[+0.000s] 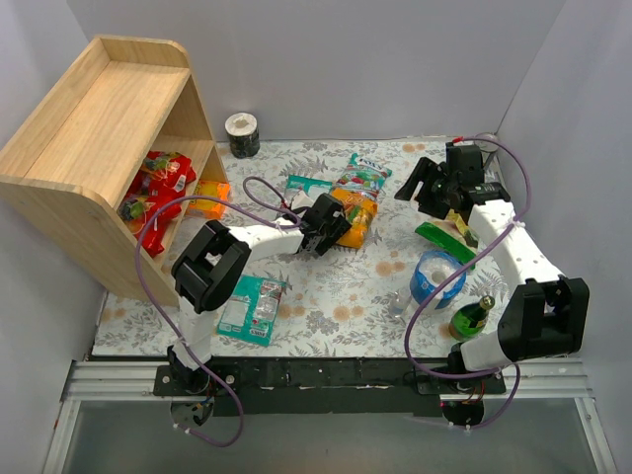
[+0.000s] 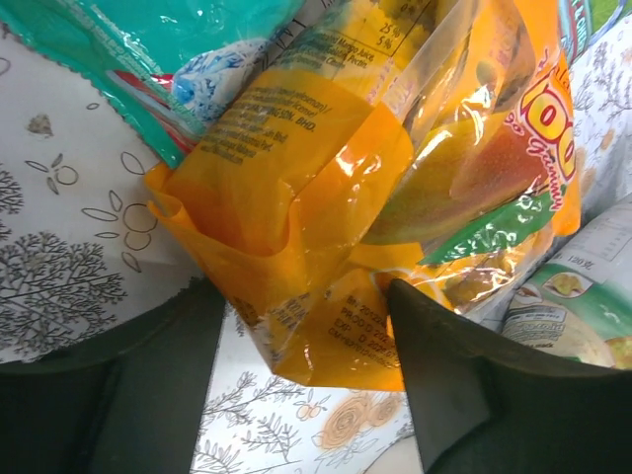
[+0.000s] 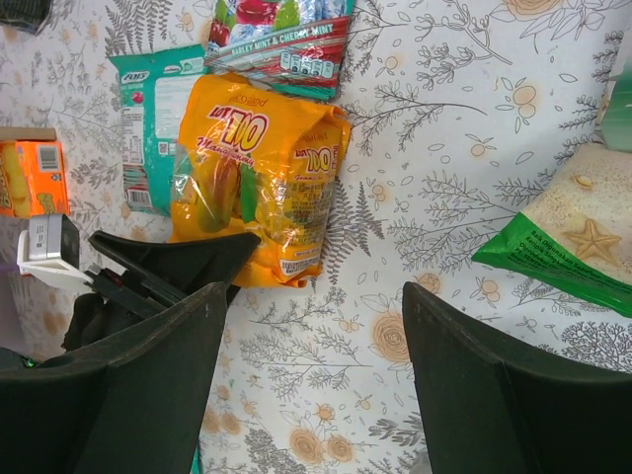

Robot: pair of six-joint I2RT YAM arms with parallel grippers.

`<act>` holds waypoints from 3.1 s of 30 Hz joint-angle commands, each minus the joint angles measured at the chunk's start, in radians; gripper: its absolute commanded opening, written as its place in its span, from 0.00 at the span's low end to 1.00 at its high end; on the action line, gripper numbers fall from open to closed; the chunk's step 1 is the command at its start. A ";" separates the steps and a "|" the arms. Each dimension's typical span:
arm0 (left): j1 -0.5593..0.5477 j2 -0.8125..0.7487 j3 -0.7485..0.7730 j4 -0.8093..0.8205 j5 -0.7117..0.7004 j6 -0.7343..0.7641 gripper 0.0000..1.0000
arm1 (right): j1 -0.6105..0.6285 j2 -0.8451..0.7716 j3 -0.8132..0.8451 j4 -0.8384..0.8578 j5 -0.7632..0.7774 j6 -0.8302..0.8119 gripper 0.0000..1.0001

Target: Place and organize the candy bags onto the shelf

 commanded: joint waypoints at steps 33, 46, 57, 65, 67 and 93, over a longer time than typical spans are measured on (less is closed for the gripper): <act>-0.041 -0.334 0.462 -0.355 -0.475 1.171 0.00 | -0.001 0.105 0.115 0.102 -0.019 0.028 0.76; -0.028 -0.485 0.373 0.004 -0.851 1.821 0.00 | -0.001 0.151 0.173 0.102 -0.030 0.022 0.76; 0.108 -0.471 0.243 0.740 -0.950 2.551 0.00 | -0.001 0.168 0.172 0.130 -0.051 0.025 0.75; 0.163 -0.500 0.155 0.817 -0.899 2.673 0.00 | -0.003 0.180 0.198 0.112 -0.051 0.017 0.75; 0.166 -0.506 0.134 0.817 -0.888 2.684 0.00 | -0.003 0.178 0.195 0.109 -0.051 0.016 0.75; 0.318 -0.421 0.038 0.828 -0.775 2.760 0.00 | -0.020 0.169 0.159 0.139 -0.091 0.036 0.75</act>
